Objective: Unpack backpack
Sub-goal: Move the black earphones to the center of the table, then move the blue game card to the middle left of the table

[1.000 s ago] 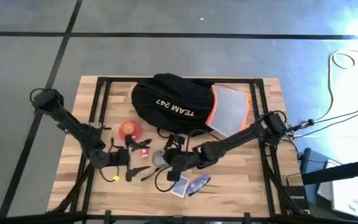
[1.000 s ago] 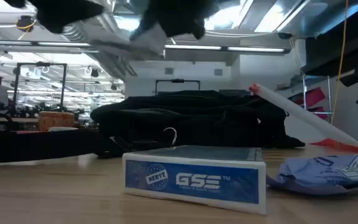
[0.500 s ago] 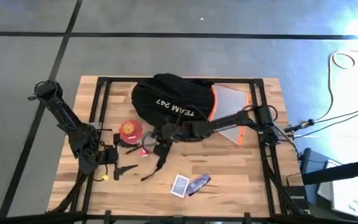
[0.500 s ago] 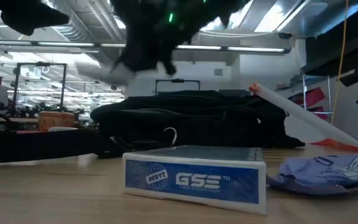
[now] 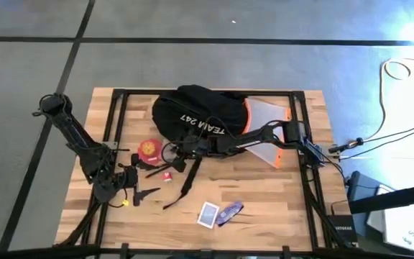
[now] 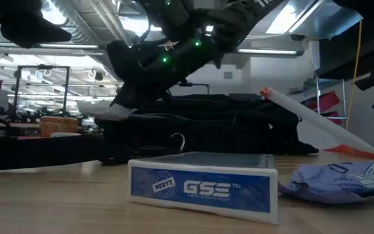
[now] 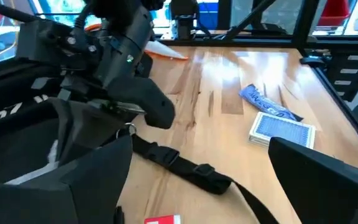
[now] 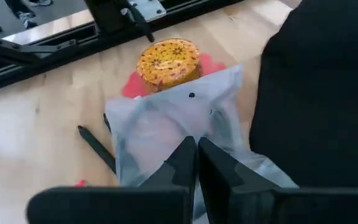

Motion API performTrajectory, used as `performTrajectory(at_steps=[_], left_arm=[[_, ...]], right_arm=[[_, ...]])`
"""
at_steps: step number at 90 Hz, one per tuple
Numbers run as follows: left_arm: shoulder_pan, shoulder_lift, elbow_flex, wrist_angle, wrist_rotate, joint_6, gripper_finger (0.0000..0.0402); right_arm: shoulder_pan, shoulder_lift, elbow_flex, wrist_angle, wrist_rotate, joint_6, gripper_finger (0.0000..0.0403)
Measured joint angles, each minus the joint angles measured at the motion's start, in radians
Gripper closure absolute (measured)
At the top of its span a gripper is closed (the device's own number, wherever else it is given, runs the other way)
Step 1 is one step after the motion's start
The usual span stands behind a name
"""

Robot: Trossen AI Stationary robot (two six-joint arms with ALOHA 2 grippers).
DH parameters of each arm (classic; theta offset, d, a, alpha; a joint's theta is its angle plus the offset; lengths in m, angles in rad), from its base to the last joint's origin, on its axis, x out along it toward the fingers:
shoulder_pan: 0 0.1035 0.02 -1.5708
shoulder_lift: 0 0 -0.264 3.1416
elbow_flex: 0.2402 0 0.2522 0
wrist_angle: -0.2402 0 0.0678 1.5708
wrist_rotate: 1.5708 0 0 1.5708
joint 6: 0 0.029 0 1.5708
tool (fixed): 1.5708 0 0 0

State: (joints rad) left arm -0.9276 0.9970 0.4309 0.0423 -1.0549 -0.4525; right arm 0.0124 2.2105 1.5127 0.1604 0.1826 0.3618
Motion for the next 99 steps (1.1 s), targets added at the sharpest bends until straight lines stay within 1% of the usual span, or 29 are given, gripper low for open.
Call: performTrajectory(at_steps=[9, 15, 20, 25, 34, 51, 59, 64, 71, 75, 79, 88, 99], left_arm=[[0.0, 0.0, 0.0, -0.003, -0.002, -0.006, 0.0038], [0.0, 0.0, 0.0, -0.003, -0.003, -0.008, 0.0038], [0.0, 0.0, 0.0, -0.003, -0.003, -0.011, 0.0038], [0.0, 0.0, 0.0, -0.004, -0.003, -0.012, 0.0038], [0.0, 0.0, 0.0, -0.005, -0.003, -0.015, 0.0038], [0.0, 0.0, -0.001, -0.005, -0.003, -0.021, 0.0038], [0.0, 0.0, -0.001, -0.007, -0.003, -0.033, 0.0038], [0.0, 0.0, -0.001, -0.01, -0.004, -0.038, 0.0038], [0.0, 0.001, -0.001, -0.01, -0.004, -0.038, 0.0038], [0.0, 0.001, -0.001, -0.011, -0.004, -0.038, 0.0038], [0.0, 0.001, -0.001, -0.01, -0.004, -0.041, 0.0038], [0.0, 0.001, -0.001, -0.009, -0.004, -0.046, 0.0038], [0.016, 0.001, -0.001, -0.006, -0.007, -0.046, 0.0038]], right_arm=[[0.0, 0.0, 0.0, -0.002, 0.064, 0.0, 0.0402], [0.0, 0.0, 0.0, 0.007, 0.07, -0.004, 0.0399], [0.0, 0.0, 0.0, 0.01, 0.069, -0.023, 0.0389], [0.006, 0.0, 0.0, 0.009, 0.069, -0.037, 0.037], [0.021, 0.0, 0.0, 0.006, 0.07, -0.061, 0.0313], [0.03, -0.01, 0.0, -0.024, 0.096, -0.11, 0.017], [0.055, -0.054, 0.0, -0.067, 0.112, -0.145, 0.0129], [0.091, -0.098, 0.0, -0.103, 0.172, -0.196, 0.0119], [0.157, -0.168, 0.0, -0.193, 0.318, -0.259, 0.0115], [0.194, -0.207, 0.0, -0.257, 0.383, -0.269, 0.0115], [0.23, -0.246, 0.0, -0.344, 0.423, -0.26, 0.0115], [0.321, -0.304, 0.001, -0.479, 0.436, -0.132, 0.0114], [0.448, -0.302, -0.011, -0.594, 0.415, 0.018, 0.0114]])
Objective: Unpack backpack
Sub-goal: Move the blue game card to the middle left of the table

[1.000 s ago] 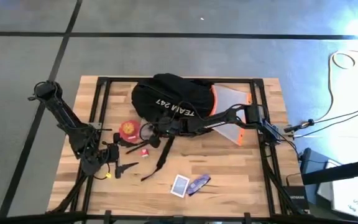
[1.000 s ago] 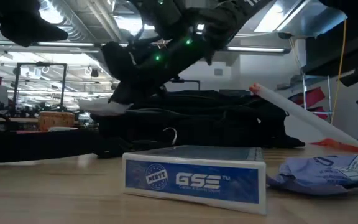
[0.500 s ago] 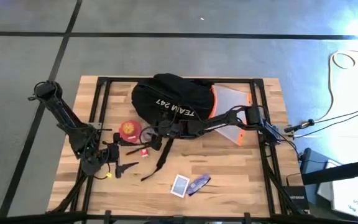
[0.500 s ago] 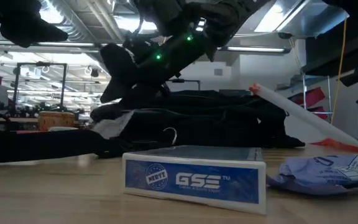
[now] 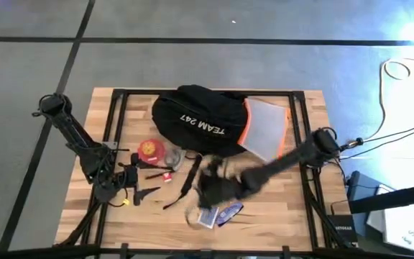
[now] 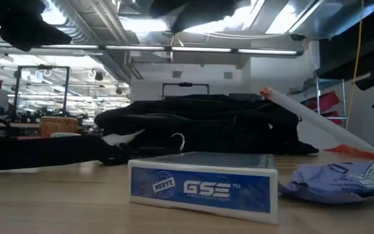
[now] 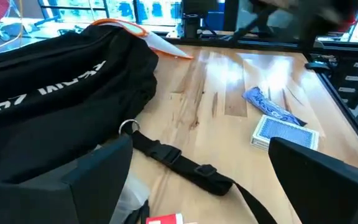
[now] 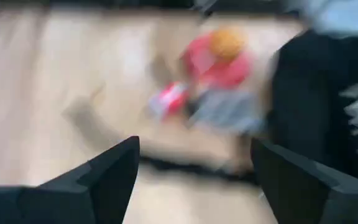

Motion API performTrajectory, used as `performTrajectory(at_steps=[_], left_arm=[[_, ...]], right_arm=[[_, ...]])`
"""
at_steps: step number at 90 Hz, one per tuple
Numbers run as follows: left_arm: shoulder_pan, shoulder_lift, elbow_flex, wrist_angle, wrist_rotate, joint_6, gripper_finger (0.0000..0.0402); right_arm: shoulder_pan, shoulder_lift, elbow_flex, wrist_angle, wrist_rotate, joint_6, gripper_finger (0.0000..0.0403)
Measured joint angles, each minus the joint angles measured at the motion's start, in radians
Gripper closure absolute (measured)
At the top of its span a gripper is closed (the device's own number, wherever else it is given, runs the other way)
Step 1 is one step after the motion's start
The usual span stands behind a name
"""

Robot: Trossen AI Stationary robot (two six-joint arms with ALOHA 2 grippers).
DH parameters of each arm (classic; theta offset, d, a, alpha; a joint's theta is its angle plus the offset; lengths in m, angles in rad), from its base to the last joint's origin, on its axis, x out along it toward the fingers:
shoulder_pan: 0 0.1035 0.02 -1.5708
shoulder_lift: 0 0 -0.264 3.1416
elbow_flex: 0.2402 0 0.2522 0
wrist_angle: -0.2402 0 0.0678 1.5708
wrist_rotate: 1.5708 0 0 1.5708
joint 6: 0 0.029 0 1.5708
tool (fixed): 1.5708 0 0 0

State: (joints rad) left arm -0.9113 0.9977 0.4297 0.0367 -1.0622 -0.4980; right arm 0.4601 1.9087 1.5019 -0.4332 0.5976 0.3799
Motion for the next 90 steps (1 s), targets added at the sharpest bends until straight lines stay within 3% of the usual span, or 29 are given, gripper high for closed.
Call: performTrajectory(at_steps=[9, 21, 37, 59, 67, 79, 90], left_arm=[[0.016, 0.0, 0.0, 0.001, -0.001, -0.018, 0.0038], [0.025, 0.0, 0.0, 0.006, -0.002, -0.03, 0.0038], [0.027, 0.0, 0.0, 0.006, -0.002, -0.022, 0.0038], [0.05, 0.0, 0.0, 0.006, 0.005, -0.019, 0.0038], [0.051, 0.0, 0.0, 0.007, 0.006, -0.02, 0.0038], [0.051, 0.0, 0.0, 0.006, 0.006, -0.025, 0.0038], [0.051, 0.0, 0.0, 0.006, 0.006, -0.028, 0.0038]], right_arm=[[0.086, 0.026, -0.039, -0.061, -0.023, 0.04, 0.0114], [0.16, 0.048, -0.067, -0.1, 0.056, -0.01, 0.0114], [0.157, 0.062, -0.043, -0.095, -0.2, -0.356, 0.0114], [0.099, 0.122, 0.004, -0.099, -0.233, -0.759, 0.0112], [0.074, 0.148, 0.016, -0.078, -0.323, -0.897, 0.0106], [0.046, 0.181, 0.076, -0.088, -0.447, -0.942, 0.009], [0.023, 0.206, 0.142, -0.122, -0.489, -0.92, 0.0068]])
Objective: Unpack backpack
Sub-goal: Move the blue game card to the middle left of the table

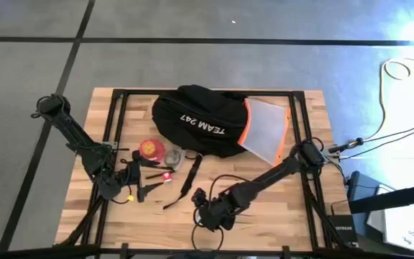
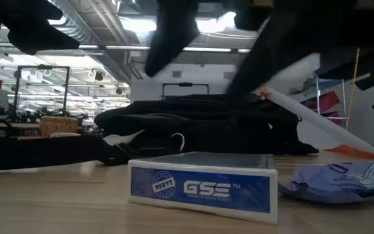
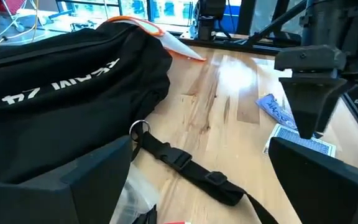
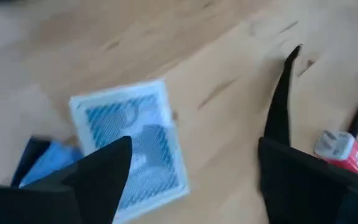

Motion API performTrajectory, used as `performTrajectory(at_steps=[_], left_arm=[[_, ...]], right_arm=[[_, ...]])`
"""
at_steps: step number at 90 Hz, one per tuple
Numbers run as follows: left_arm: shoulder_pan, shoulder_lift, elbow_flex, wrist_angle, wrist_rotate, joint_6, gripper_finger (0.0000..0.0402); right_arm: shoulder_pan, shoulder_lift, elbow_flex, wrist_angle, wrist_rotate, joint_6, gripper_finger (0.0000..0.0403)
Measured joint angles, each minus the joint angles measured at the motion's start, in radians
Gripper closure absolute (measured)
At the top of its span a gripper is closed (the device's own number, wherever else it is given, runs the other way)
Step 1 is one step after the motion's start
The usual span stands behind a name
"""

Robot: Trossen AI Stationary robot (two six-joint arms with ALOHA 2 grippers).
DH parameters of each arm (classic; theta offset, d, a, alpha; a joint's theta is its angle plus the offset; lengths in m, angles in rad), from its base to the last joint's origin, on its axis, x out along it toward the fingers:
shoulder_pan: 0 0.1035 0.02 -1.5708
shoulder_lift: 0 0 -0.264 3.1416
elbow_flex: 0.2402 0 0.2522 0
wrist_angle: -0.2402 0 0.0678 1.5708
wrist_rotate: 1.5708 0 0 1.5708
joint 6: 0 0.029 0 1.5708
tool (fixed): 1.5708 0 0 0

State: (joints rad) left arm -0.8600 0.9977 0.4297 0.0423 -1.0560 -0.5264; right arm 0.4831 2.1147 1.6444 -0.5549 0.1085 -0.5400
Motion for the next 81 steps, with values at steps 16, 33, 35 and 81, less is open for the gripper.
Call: performTrajectory(at_steps=[16, 33, 35, 81], left_arm=[[0.006, 0.0, 0.0, -0.001, -0.001, 0.008, 0.0038], [0.005, 0.0, 0.0, -0.001, 0.002, 0.003, 0.0038], [0.006, 0.0, 0.0, -0.001, 0.004, 0.003, 0.0038], [0.006, 0.0, 0.0, -0.001, -0.001, 0.002, 0.0038]], right_arm=[[-0.007, 0.022, 0.028, -0.038, -0.056, -0.078, 0.0045], [-0.005, 0.05, 0.027, -0.14, -0.066, -0.09, 0.0036], [-0.006, 0.056, 0.027, -0.146, -0.065, -0.092, 0.0036], [-0.022, 0.08, 0.027, -0.06, -0.135, -0.058, 0.0036]])
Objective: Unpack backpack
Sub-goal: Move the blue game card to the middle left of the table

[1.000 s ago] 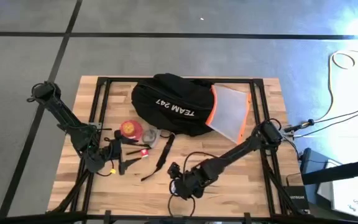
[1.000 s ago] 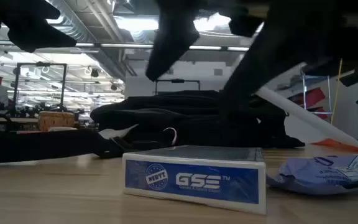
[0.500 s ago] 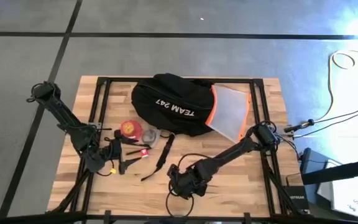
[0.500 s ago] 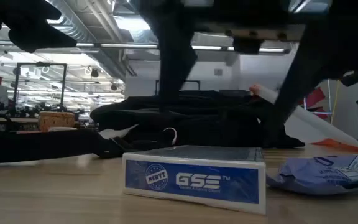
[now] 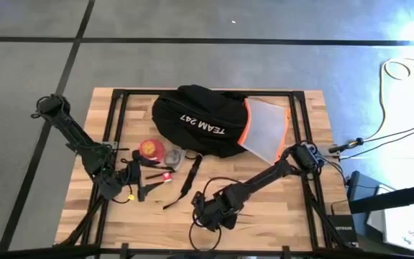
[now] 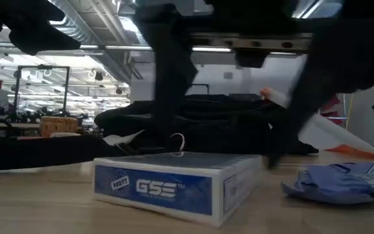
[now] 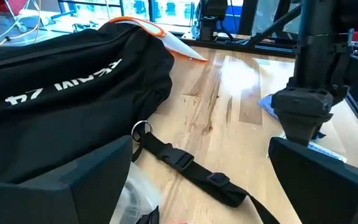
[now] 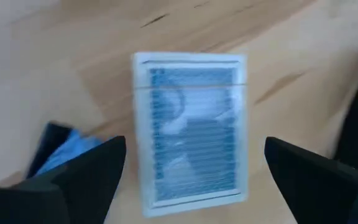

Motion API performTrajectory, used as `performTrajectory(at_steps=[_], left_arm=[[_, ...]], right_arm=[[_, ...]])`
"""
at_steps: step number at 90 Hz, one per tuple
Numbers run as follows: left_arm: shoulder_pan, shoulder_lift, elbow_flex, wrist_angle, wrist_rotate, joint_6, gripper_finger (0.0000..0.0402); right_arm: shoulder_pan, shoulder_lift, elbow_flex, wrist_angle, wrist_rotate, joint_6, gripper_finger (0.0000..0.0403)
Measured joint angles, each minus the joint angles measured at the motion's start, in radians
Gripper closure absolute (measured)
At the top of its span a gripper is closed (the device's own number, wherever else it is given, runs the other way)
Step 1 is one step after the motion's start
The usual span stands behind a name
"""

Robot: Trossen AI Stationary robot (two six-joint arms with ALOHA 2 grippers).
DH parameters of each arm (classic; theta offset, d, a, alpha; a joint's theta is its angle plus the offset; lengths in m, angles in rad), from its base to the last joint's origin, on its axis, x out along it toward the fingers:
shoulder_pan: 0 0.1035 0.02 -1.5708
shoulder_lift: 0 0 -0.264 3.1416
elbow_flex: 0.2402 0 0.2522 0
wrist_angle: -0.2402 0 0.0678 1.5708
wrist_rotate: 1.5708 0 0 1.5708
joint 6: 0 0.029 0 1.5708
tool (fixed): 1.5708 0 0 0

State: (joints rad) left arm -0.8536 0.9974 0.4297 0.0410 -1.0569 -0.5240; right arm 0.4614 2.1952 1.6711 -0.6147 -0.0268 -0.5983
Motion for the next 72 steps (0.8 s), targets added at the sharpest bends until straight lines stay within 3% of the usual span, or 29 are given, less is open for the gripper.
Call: performTrajectory(at_steps=[36, 72], left_arm=[[0.0, 0.0, 0.0, -0.006, 0.0, 0.0, 0.0038], [0.0, 0.0, 0.0, -0.006, 0.001, 0.0, 0.0038]], right_arm=[[-0.071, 0.01, 0.0, 0.028, -0.147, 0.096, 0.0036], [-0.069, 0.041, 0.002, 0.016, -0.212, 0.018, 0.0036]])
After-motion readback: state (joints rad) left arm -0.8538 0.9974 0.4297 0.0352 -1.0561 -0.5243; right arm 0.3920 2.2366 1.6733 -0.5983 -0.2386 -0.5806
